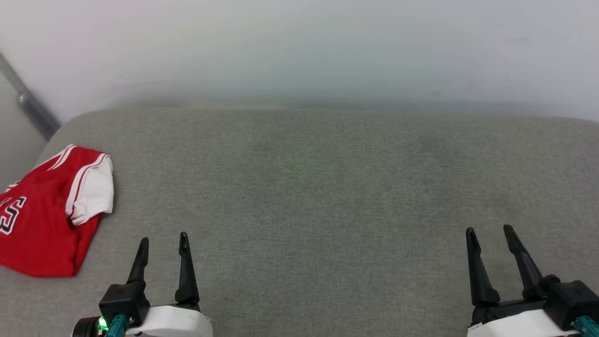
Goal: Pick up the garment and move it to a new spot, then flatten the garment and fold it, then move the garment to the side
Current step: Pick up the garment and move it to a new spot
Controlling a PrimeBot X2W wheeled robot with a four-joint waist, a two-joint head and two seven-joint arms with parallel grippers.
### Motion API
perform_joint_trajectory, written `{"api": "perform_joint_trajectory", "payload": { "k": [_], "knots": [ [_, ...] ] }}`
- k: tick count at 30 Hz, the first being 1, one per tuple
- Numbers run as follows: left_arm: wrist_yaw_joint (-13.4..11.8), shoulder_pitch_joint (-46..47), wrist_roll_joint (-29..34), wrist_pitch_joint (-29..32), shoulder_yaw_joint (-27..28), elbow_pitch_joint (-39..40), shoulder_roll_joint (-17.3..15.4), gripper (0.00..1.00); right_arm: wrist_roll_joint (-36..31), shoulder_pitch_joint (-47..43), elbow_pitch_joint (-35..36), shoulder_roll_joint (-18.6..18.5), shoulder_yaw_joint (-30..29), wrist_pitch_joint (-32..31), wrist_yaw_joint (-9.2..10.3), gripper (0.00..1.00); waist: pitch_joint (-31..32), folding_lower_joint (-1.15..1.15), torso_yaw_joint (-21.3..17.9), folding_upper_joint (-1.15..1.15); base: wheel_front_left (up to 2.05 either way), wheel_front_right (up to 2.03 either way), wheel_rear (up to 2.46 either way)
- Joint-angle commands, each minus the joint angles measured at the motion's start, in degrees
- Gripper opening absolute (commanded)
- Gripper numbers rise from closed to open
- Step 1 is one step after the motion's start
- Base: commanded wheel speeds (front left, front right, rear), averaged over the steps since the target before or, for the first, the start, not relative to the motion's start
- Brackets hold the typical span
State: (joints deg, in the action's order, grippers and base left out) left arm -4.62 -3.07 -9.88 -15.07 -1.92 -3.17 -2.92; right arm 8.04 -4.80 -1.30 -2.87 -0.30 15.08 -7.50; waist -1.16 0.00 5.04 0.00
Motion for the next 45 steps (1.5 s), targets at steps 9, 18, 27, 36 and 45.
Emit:
{"api": "perform_joint_trajectory", "payload": {
  "k": [9, 18, 27, 36, 45],
  "knots": [
    [-1.48, -0.24, 0.46, -0.16, 1.56, 0.83, 0.05, 1.0, -1.62, -1.0, 0.63, -0.02, 0.36, 0.14, 0.02, 1.0, -0.5, 0.0, 10.61, 0.0, 0.0, 0.0, 0.0],
    [-3.81, -1.44, 0.36, -0.15, 2.11, 1.57, 0.06, 1.0, -2.89, -1.37, 1.22, -0.02, 1.18, 0.14, 0.02, 1.0, -0.24, 0.0, 19.97, 0.0, 0.0, 0.0, 0.0],
    [-5.49, -2.48, -0.27, -0.15, 3.48, 2.42, 0.07, 1.0, -4.27, -0.07, 0.92, -0.03, 2.51, 0.14, 0.02, 1.0, -0.83, 0.0, 23.9, 0.0, 0.0, 0.0, 0.0],
    [-5.51, -2.88, -0.78, -0.15, 4.54, 2.8, 0.06, 1.0, -4.97, 1.09, 0.31, -0.02, 3.45, 0.14, 0.02, 1.0, -1.22, 0.0, 24.14, 0.0, 0.0, 0.0, 0.0],
    [0.48, 8.27, -0.82, -0.16, 9.18, -2.05, -2.73, 1.0, -6.88, 1.73, 2.54, -0.01, 1.26, 0.14, 0.02, 1.0, -4.4, 0.0, 21.9, 0.0, 0.0, 0.0, 0.0]
  ]
}}
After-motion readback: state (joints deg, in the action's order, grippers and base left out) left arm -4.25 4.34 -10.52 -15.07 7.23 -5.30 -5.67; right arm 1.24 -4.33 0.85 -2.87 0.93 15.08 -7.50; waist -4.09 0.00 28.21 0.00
